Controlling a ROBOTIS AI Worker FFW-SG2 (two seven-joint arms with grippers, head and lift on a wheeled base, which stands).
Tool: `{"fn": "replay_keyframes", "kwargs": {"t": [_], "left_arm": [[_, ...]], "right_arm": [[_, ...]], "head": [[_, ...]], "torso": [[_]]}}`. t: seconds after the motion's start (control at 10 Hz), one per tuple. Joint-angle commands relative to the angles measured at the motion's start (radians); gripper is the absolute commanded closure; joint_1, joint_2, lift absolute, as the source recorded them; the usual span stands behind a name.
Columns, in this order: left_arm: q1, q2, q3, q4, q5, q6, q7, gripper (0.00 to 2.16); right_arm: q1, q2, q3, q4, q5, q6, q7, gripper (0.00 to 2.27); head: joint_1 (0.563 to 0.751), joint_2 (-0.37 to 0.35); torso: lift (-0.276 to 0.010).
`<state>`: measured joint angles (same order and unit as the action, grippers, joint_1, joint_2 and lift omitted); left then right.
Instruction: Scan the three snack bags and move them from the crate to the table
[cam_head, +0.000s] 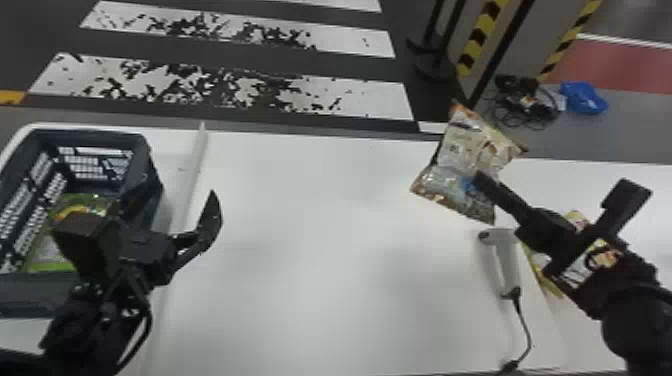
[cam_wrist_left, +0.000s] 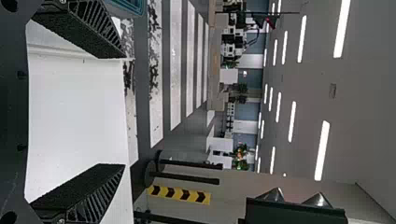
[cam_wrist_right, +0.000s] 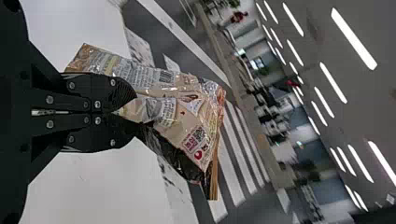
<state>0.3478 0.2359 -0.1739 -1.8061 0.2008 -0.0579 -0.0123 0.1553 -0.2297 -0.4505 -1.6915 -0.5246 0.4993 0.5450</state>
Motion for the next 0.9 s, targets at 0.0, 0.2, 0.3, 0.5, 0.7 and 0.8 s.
{"fn": "replay_keyframes", "kwargs": {"t": [0.0, 0.2, 0.3, 0.5, 0.7, 0.8], "left_arm": [[0.007, 0.01, 0.001, -0.002, 0.0, 0.002, 0.0, 0.03], [0.002, 0.019, 0.001, 0.001, -0.003, 0.002, 0.0, 0.03], [-0.007, 0.02, -0.007, 0.004, -0.001, 0.002, -0.003, 0.03], [-0.01, 0.019, -0.018, -0.002, -0.001, 0.002, -0.006, 0.03], [-0.004, 0.019, -0.026, -0.015, 0.0, -0.004, -0.006, 0.03], [-0.004, 0.019, -0.03, -0.019, 0.0, -0.007, -0.006, 0.03]], "right_arm": [[-0.094, -0.003, -0.019, 0.185, -0.012, -0.245, -0.108, 2.16], [-0.172, -0.028, -0.02, 0.377, -0.011, -0.475, -0.296, 2.16], [-0.187, -0.04, -0.02, 0.435, -0.005, -0.512, -0.376, 2.16], [-0.244, -0.062, -0.011, 0.569, 0.052, -0.515, -0.517, 2.16], [-0.353, -0.111, 0.0, 0.805, 0.094, -0.478, -0.531, 2.16], [-0.367, -0.111, 0.007, 0.839, 0.133, -0.482, -0.547, 2.15]], "head": [[0.695, -0.229], [0.695, -0.333], [0.695, -0.35], [0.695, -0.35], [0.695, -0.35], [0.695, -0.35]], "torso": [[-0.062], [-0.062], [-0.062], [-0.062], [-0.062], [-0.062]]}}
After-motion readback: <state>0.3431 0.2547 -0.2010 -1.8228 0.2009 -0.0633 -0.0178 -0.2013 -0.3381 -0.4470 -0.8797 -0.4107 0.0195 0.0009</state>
